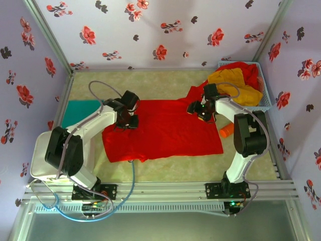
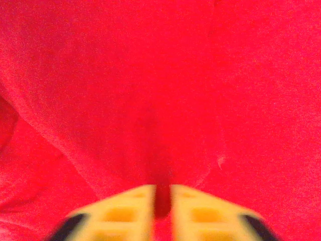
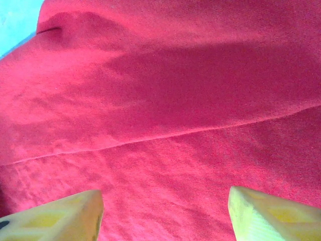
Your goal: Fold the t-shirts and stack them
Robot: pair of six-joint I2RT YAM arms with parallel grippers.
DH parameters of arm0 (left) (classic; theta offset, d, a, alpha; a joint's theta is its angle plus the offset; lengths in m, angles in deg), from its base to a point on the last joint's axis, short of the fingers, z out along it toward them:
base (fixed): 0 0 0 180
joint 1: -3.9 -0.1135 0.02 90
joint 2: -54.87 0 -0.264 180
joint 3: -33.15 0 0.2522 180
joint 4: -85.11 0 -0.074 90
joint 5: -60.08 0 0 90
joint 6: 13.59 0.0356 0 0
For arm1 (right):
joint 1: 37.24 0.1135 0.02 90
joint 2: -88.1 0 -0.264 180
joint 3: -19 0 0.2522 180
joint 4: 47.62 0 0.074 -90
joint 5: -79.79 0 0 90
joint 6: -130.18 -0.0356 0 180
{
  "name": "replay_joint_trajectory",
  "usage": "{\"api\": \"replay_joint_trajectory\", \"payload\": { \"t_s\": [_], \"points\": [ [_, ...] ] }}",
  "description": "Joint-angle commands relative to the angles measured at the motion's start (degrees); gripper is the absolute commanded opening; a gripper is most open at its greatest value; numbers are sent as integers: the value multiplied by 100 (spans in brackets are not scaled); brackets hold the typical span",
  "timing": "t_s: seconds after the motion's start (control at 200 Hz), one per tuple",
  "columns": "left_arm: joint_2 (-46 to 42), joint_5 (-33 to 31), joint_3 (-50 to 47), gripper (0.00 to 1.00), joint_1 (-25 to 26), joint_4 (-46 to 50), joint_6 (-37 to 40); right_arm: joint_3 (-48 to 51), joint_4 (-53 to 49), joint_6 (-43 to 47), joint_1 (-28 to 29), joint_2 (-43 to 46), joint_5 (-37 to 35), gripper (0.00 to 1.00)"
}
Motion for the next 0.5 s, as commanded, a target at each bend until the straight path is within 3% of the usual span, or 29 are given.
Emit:
{"api": "replay_joint_trajectory", "payload": {
  "t_s": [0.0, 0.145, 0.33, 0.495],
  "points": [
    [38, 122, -205, 45, -28, 316, 63, -83, -48, 14, 27, -93, 96, 67],
    [-443, 75, -488, 51, -254, 243, -183, -56, -13, 6, 32, -100, 113, 67],
    [-820, 79, -1128, 40, -800, 126, -583, -93, -28, 31, 40, -135, 134, 67],
    [-688, 75, -1556, 36, -938, -205, -786, -78, -149, 108, 56, -76, 132, 68]
  ]
}}
